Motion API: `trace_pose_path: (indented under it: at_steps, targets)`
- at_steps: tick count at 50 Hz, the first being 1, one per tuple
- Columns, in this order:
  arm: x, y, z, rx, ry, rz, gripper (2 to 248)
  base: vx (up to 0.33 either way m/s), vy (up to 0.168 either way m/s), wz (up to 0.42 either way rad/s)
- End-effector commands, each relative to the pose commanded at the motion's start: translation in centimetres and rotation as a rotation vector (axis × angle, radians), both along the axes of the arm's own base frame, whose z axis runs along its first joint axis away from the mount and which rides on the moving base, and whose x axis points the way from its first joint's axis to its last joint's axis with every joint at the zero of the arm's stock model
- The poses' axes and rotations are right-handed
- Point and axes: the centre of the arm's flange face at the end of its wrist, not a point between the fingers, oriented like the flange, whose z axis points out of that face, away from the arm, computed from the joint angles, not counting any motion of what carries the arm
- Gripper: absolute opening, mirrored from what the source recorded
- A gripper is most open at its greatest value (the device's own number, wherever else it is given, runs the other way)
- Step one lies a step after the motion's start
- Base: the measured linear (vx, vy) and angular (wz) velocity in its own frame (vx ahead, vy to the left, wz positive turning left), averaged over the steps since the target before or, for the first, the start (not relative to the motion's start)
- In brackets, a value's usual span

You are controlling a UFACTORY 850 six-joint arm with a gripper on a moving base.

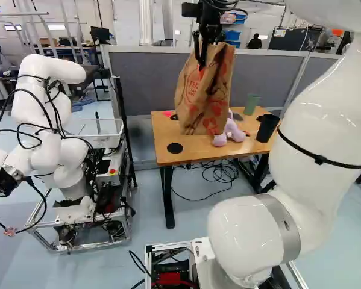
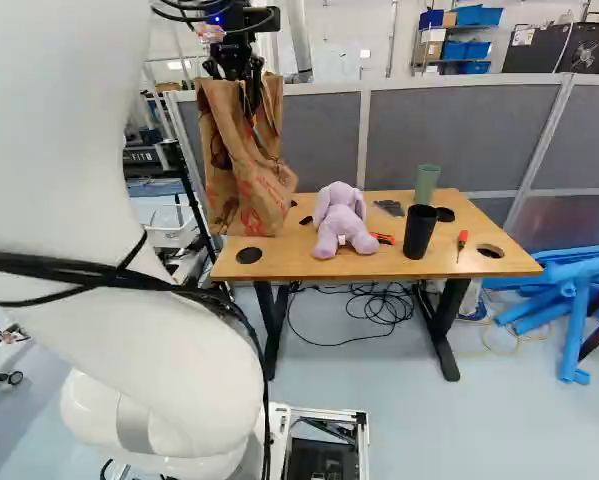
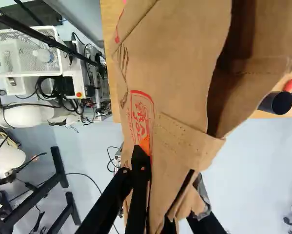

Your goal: Pick up the bag on the ground and place it on the table

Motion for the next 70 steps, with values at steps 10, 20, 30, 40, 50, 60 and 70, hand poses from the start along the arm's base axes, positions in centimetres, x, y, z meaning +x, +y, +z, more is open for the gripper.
trace_pose_path:
  at_steps: [10,20,30,40,50,60,70]
  targets:
    - [1.9,0.7,-0.3,0.0,0.002,0.013,21,0.0,0.0,0.0]
    - [3.4,1.2,-1.5,-0.002,0.027,0.021,21,0.0,0.0,0.0]
    - [5.2,1.7,-3.1,-0.004,0.055,0.027,21,0.0,0.0,0.0]
    - [7.4,2.2,-4.6,-0.006,0.079,0.034,21,0.0,0.0,0.0]
    - [9.8,2.9,-6.2,-0.008,0.1,0.042,21,0.0,0.0,0.0]
    - [11.9,3.6,-7.7,-0.009,0.116,0.051,21,0.0,0.0,0.0]
    - [14.1,4.4,-9.3,-0.011,0.131,0.059,21,0.0,0.0,0.0]
